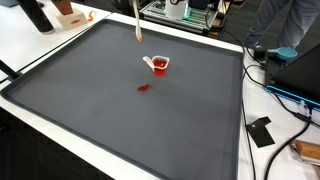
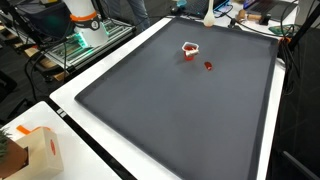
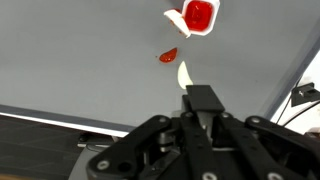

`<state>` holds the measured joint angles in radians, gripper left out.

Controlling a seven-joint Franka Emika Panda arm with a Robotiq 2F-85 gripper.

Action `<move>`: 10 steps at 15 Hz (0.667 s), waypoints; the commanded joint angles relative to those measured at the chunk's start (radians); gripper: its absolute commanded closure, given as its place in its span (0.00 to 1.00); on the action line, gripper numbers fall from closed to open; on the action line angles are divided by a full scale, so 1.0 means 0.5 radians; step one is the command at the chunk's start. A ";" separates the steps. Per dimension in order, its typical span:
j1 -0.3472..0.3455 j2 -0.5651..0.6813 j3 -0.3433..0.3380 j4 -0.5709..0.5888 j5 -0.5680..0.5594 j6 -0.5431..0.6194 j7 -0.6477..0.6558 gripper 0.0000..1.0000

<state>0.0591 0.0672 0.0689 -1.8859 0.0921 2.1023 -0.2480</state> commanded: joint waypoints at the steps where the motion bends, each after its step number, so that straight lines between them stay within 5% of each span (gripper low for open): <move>1: 0.044 -0.074 0.033 -0.141 -0.138 0.112 0.083 0.97; 10: 0.059 -0.024 0.058 -0.098 -0.092 0.071 0.056 0.88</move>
<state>0.0882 0.0550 0.0978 -1.9376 0.0464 2.1412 -0.2208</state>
